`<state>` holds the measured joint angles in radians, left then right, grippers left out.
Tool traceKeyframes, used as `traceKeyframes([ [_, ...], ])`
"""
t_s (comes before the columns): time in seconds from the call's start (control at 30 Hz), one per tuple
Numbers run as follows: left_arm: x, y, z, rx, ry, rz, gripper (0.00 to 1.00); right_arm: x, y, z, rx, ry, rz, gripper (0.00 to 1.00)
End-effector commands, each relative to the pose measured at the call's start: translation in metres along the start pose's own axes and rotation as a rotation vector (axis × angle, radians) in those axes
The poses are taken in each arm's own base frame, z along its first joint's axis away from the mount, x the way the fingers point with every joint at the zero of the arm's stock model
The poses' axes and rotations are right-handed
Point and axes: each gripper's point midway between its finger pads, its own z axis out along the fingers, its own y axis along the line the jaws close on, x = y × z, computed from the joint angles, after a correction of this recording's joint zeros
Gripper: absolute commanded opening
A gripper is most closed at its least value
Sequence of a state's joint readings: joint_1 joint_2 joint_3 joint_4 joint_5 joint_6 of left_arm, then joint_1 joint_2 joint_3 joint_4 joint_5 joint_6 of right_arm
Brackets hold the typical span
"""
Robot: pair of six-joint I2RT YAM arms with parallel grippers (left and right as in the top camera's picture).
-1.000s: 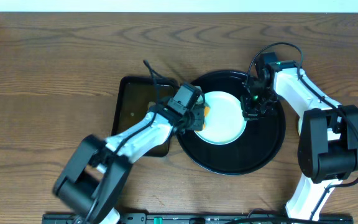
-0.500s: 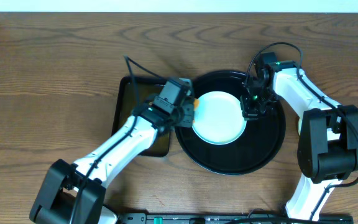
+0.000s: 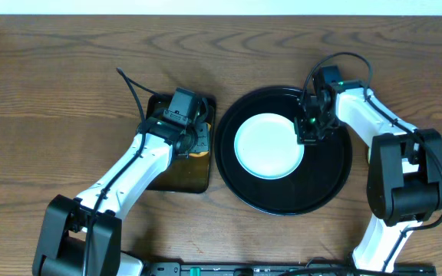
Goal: Clean dirty plates on tray and stack at the side
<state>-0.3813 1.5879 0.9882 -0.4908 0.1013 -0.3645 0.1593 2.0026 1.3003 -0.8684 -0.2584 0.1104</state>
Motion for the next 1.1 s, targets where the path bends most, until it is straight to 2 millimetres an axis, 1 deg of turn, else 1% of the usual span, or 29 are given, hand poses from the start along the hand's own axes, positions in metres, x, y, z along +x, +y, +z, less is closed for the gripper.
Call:
traceKeyframes([
  [0.0,-0.001,0.003,-0.001,-0.009,-0.007,0.008,0.08,0.012,0.015,0.010,-0.101,0.031,0.009,0.06],
  [0.1,-0.001,0.003,-0.001,-0.010,-0.006,0.008,0.08,0.018,0.029,0.014,-0.192,0.044,0.010,0.01],
  [0.17,-0.001,0.003,-0.001,-0.010,-0.006,0.008,0.08,0.018,0.036,0.013,-0.237,0.046,0.007,0.01],
  [0.23,-0.001,0.003,-0.001,-0.009,-0.006,0.008,0.08,0.017,0.039,0.012,-0.254,0.041,0.006,0.01],
  [0.37,-0.001,0.003,-0.001,-0.009,-0.006,0.008,0.08,0.009,0.046,0.009,-0.309,0.010,-0.012,0.01],
  [0.47,-0.001,0.003,-0.001,-0.009,-0.006,0.008,0.08,0.002,0.055,0.003,-0.386,-0.023,-0.050,0.01],
  [0.5,-0.001,0.003,-0.001,-0.009,-0.007,0.008,0.08,0.000,0.056,0.002,-0.396,-0.031,-0.053,0.01],
  [0.67,-0.001,0.003,-0.001,-0.009,-0.007,0.008,0.08,-0.011,0.050,-0.004,-0.408,-0.079,-0.075,0.01],
  [0.9,-0.001,0.003,-0.001,-0.009,-0.007,0.008,0.08,-0.022,0.044,-0.024,-0.390,-0.154,-0.121,0.01],
  [0.97,-0.001,0.003,-0.001,-0.009,-0.007,0.008,0.08,-0.026,0.037,-0.030,-0.346,-0.184,-0.122,0.01],
  [1.07,-0.002,0.003,-0.001,-0.008,-0.010,0.008,0.08,-0.032,0.022,-0.042,-0.228,-0.234,-0.126,0.01],
])
